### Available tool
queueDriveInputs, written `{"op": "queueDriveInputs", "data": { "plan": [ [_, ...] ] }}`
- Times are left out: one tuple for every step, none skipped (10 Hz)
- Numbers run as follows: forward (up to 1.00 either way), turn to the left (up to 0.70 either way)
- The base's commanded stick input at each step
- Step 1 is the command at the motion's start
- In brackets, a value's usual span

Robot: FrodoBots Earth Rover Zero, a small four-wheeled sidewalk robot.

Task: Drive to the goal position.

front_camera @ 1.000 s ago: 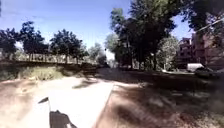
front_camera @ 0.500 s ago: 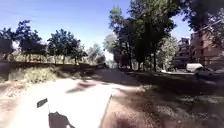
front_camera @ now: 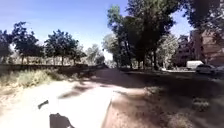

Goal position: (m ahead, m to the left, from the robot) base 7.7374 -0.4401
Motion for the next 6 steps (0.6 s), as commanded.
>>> {"op": "queueDriveInputs", "data": {
  "plan": [
    [0.7, 0.0],
    [0.7, 0.0],
    [0.7, 0.0],
    [0.7, 0.0],
    [0.7, 0.0],
    [0.7, 0.0]
  ]
}}
